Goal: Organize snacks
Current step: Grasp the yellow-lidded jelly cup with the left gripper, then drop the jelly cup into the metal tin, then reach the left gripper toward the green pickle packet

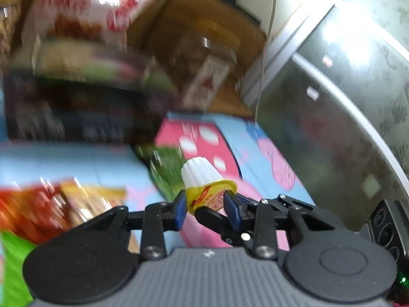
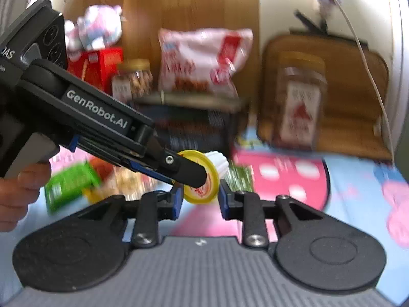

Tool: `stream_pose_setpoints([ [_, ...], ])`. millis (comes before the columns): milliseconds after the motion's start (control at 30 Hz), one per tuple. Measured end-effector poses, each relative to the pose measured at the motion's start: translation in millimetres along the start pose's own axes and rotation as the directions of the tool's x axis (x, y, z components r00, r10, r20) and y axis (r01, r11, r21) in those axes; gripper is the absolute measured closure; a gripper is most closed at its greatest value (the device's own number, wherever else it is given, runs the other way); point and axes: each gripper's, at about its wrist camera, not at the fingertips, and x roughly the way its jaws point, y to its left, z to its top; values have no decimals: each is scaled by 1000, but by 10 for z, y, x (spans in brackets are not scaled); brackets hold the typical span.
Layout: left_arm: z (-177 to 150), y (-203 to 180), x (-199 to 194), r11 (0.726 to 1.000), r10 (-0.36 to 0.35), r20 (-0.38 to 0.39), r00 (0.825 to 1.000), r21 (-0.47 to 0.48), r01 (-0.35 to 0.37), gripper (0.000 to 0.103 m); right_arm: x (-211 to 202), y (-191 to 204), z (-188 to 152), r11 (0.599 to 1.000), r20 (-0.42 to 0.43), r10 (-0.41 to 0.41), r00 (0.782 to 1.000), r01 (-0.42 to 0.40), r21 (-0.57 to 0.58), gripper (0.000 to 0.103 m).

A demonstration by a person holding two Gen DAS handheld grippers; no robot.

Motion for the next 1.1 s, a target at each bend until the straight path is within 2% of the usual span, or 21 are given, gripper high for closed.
stream_pose_setpoints([
  [100,227,60,-161,999,38,74,997,18,-40,72,171,58,220,1000,67,10,998,-8,-21,72],
  [333,805,394,-212,992,127,185,974,-45,-121,72,766,108,700,999,161,40,986,-38,-14,71],
  [500,978,619,59,980,181,154,971,-114,-165,72,1041,68,715,999,126,-21,992,16,35,66],
  [567,981,623,172,979,186,147,971,-112,-171,67,1002,10,662,998,118,-14,993,7,61,65],
  [733,866,544,164,982,175,160,971,-99,-161,69,731,-133,551,994,144,-61,988,47,101,58],
  [800,771,467,46,986,162,185,969,-78,-150,69,635,-258,484,986,133,-92,987,71,153,57],
  [900,638,353,-122,991,135,213,968,-48,-127,69,509,-513,297,962,65,-114,991,94,257,52],
  [1000,462,278,-210,993,117,214,970,-31,-113,69,523,-685,93,934,-36,-66,997,74,350,42],
  [1100,303,288,-145,995,97,165,982,-41,-91,68,632,-694,-12,919,-113,23,993,23,393,40],
])
